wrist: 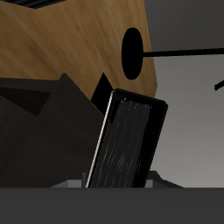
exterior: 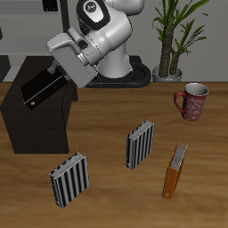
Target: Place the black book flat on top of the shelf
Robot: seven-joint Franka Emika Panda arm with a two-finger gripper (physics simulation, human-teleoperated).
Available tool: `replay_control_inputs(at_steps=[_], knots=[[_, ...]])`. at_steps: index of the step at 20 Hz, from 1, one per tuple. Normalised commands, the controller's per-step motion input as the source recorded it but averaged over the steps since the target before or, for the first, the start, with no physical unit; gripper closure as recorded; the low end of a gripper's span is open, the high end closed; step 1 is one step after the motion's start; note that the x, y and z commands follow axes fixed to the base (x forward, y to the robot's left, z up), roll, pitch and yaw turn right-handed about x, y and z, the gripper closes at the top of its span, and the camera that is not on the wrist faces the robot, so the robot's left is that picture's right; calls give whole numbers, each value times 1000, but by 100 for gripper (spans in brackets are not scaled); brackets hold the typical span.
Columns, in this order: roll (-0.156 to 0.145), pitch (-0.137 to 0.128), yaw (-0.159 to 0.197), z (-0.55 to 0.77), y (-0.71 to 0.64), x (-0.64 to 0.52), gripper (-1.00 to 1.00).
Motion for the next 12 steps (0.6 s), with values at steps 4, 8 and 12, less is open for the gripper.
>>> replay_control_inputs(at_steps=[4,8,12], knots=[[-31,31,6,-213,-137,95,100],[-32,28,5,-154,-84,46,100],[-74,42,-16,-173,-286,36,100]])
